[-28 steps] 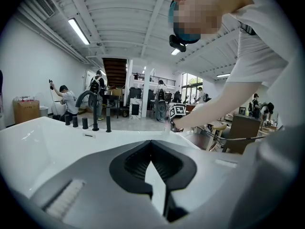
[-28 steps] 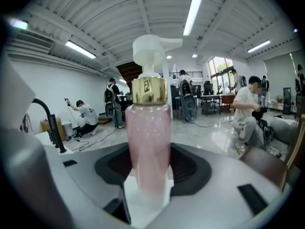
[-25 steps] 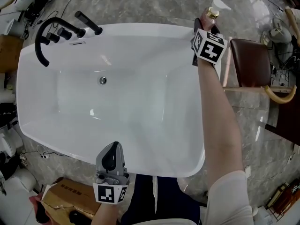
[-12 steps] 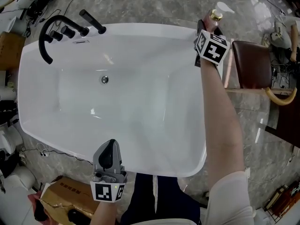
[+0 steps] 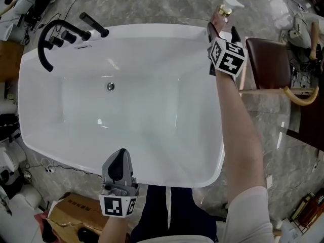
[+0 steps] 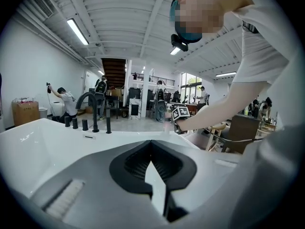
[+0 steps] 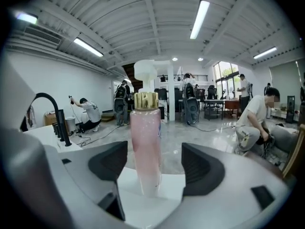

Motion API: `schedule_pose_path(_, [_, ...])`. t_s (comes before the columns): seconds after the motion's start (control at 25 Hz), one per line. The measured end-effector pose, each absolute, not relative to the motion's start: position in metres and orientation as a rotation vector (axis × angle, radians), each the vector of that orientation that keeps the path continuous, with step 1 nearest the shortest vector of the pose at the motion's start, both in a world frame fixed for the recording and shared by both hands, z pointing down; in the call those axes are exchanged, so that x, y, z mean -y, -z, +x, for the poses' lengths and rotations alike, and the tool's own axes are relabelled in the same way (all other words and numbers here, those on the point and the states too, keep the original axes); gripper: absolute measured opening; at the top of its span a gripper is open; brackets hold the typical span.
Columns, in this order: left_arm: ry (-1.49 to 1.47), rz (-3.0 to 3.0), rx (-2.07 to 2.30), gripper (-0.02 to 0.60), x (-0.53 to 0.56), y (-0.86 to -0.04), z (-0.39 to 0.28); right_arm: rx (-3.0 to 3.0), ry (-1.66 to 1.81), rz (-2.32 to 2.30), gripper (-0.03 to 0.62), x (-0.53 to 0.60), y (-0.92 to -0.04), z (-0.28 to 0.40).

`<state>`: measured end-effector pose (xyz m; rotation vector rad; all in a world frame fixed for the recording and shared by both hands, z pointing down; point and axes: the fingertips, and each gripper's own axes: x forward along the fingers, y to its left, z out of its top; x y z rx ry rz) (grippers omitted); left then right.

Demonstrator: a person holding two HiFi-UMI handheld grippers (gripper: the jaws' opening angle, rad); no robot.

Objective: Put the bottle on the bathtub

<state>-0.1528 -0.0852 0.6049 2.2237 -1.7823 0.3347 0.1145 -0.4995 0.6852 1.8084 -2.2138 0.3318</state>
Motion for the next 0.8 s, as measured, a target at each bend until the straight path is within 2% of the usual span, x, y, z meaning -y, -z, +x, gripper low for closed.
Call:
schedule_pose_path(0.32, [-0.320, 2.295, 1.719, 0.009, 0.095, -0.604, -0.143, 2.290, -0.400, 1.864, 0.325, 0.431, -0.673, 0.114])
schedule_pose_path(0.8, [-0.258, 2.357, 1.715, 0.009, 0.118, -0.597, -0.140, 2.382, -0.433, 1.849, 0.325, 0.261, -0.640, 0.093])
